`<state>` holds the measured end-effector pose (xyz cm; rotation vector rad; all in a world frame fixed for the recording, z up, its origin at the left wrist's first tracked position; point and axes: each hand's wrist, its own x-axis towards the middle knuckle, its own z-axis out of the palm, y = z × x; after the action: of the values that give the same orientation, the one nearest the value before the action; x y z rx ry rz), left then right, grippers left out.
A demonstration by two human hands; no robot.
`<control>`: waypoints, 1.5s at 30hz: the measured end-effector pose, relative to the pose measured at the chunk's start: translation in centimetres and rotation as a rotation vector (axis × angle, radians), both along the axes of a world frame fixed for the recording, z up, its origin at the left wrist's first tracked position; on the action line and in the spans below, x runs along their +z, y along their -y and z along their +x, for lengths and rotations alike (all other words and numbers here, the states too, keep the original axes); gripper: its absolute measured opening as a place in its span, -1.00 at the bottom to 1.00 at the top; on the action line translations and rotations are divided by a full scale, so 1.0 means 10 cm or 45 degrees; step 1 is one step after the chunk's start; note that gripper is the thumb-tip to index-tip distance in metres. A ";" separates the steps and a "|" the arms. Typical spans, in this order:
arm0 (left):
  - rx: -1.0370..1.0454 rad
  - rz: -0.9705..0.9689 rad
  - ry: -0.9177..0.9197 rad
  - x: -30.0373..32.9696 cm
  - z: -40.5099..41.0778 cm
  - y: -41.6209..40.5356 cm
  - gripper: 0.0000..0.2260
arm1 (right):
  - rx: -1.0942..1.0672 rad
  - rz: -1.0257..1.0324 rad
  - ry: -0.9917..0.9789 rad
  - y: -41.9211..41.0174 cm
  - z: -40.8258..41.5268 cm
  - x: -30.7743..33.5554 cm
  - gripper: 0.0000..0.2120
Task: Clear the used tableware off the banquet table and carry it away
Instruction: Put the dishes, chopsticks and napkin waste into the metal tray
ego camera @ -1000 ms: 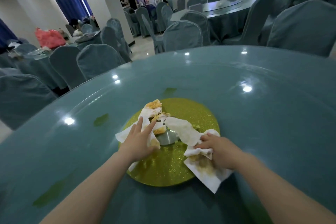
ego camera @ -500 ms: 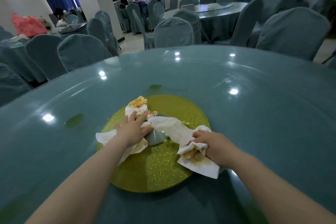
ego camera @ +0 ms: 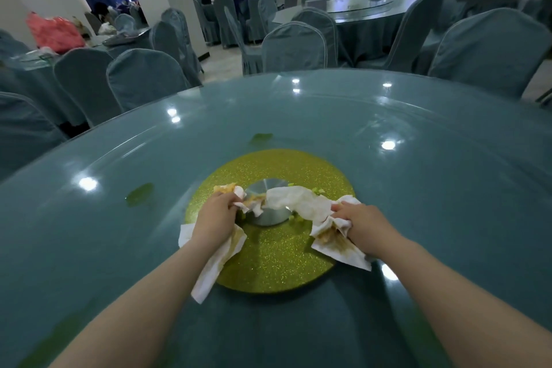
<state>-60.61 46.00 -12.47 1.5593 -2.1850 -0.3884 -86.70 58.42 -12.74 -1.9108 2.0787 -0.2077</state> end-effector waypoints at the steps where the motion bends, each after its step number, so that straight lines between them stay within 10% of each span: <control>1: 0.020 -0.003 -0.058 0.08 0.07 -0.10 -0.82 | -0.001 -0.007 -0.030 -0.07 0.05 0.02 -0.54; 8: 0.125 0.029 -0.324 0.70 0.53 -0.77 -0.83 | -0.414 -0.239 0.401 -0.47 0.43 0.21 -0.58; 19: 0.280 -0.002 -0.771 1.53 1.75 -1.99 -0.81 | 0.015 -0.557 0.544 -1.02 2.03 1.31 -0.62; 38: 0.886 -0.121 -0.768 1.39 5.39 -2.99 -0.85 | 0.427 -0.245 0.823 -1.42 5.69 1.37 -0.76; 45: 0.766 0.277 -0.744 1.17 5.96 -2.94 -0.47 | 0.312 -0.001 0.970 -1.07 6.63 1.21 -0.56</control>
<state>-1.00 75.39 -0.78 1.8288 -1.2048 -0.7772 -20.37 69.13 -0.63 -1.6889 1.3318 -0.7415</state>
